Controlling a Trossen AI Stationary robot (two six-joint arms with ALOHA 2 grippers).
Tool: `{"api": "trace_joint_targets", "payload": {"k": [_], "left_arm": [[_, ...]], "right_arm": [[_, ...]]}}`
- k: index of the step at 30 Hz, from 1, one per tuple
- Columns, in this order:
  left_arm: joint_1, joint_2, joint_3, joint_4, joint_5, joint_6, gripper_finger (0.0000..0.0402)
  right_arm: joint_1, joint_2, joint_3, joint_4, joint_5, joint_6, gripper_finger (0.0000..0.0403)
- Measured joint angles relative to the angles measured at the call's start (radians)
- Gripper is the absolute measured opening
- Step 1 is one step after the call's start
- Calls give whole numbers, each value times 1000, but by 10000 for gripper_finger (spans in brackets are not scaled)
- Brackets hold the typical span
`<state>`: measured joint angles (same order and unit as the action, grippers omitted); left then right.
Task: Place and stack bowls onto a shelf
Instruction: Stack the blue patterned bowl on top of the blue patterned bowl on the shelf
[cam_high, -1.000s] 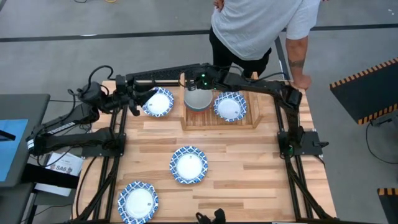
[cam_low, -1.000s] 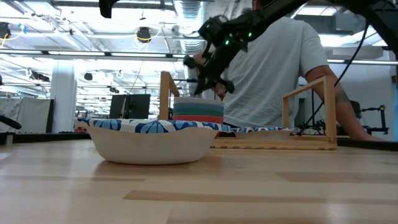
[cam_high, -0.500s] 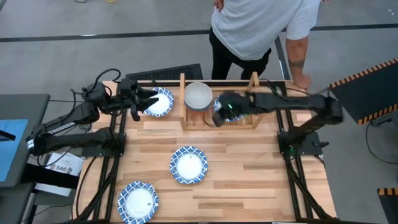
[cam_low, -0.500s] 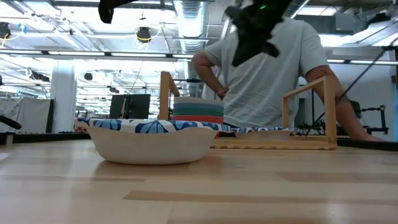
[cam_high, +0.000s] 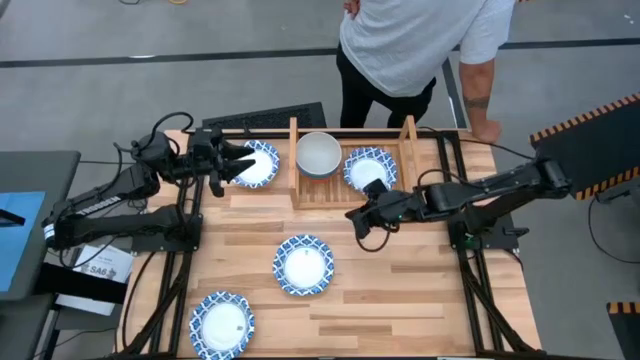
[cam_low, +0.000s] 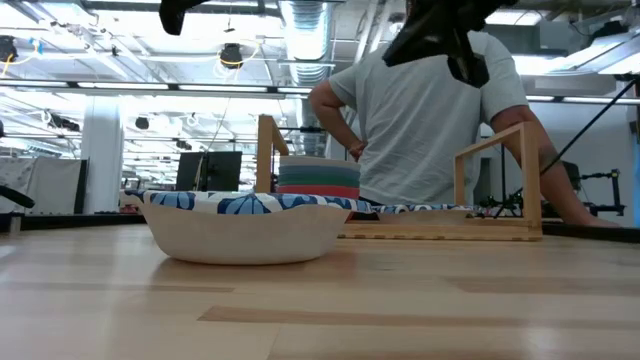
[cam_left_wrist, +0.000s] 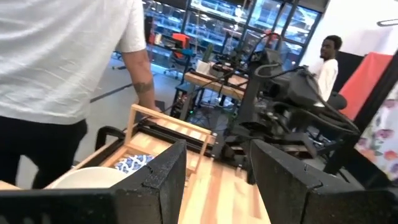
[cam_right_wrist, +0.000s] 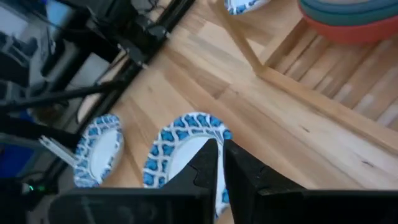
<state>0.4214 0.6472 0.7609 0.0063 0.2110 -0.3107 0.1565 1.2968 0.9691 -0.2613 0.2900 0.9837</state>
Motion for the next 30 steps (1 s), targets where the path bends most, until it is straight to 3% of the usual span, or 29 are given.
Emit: {"api": "trace_joint_targets", "payload": {"k": [3, 10, 14, 21, 30], "left_arm": [[-27, 0, 0, 1, 18, -6, 164], [-133, 0, 0, 0, -37, 22, 164], [-163, 2, 0, -17, -66, 27, 164], [-179, 8, 1, -42, -66, 15, 164], [-180, 7, 1, -62, -65, 10, 164]], "right_arm": [[-21, 0, 0, 18, -50, 31, 86], [-34, 136, 40, -19, -347, 54, 171], [-1, 284, 111, -47, -371, 104, 191], [24, 497, 159, -31, -372, 246, 192], [35, 610, 204, 46, -372, 319, 191]]}}
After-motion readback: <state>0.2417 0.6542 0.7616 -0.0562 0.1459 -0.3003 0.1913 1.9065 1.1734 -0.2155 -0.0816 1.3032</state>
